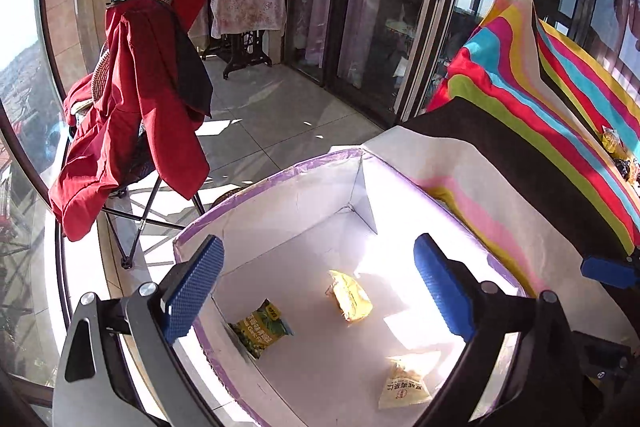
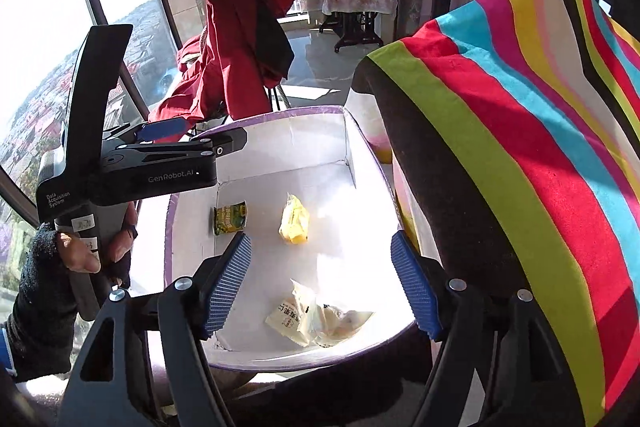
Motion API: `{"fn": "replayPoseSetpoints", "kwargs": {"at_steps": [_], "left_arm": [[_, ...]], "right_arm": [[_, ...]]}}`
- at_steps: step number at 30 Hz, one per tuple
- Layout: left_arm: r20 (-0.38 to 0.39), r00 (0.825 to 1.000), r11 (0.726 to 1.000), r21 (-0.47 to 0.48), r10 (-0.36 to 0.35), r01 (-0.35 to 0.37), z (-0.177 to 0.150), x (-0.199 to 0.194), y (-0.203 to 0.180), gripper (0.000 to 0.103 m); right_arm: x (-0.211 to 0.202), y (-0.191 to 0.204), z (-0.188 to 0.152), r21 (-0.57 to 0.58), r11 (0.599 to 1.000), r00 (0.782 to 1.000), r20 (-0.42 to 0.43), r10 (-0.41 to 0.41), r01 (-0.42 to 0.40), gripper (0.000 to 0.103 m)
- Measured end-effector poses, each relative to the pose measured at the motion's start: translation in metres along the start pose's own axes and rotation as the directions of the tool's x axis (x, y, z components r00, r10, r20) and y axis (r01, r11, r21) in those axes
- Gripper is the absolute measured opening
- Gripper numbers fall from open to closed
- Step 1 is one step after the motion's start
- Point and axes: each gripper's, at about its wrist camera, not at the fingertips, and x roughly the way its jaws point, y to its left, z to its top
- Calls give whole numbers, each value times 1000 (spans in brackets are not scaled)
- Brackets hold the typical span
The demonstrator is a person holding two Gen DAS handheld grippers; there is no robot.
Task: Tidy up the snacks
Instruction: 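Open both tools to drop the snacks into the white box, then move both open tools back to the snack pile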
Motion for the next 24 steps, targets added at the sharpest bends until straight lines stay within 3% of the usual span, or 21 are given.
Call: {"fn": "replayPoseSetpoints", "kwargs": {"at_steps": [3,5,9,13,15,17,19,22,24], "left_arm": [[-7,997,997,20,74,-74,3,4,-5,101],[-27,993,992,61,113,-111,4,7,-16,101],[-20,993,976,186,115,-110,2,7,-58,101],[91,996,959,283,-16,-10,14,-24,-110,101],[167,978,938,341,-125,61,25,-47,-141,101],[177,951,897,410,-255,164,36,-62,-175,101],[86,915,821,480,-395,309,46,-66,-217,101],[-62,881,739,519,-469,430,55,-59,-287,101],[-162,860,705,511,-484,492,60,-48,-335,101]], "right_arm": [[-11,-10,-4,27,1000,1000,22,-13,12,79],[-20,-20,-9,46,999,999,33,-24,22,85],[-49,-40,-19,109,994,998,60,4,-11,85],[-106,-55,-25,112,993,981,183,-61,41,86],[-138,-68,-30,125,988,955,267,-125,95,86],[-167,-87,-42,159,975,921,333,-203,158,86],[-187,-117,-56,240,947,899,329,-288,215,86],[-205,-170,-79,394,857,863,239,-446,333,87],[-222,-211,-101,524,779,841,196,-505,346,87]]}}
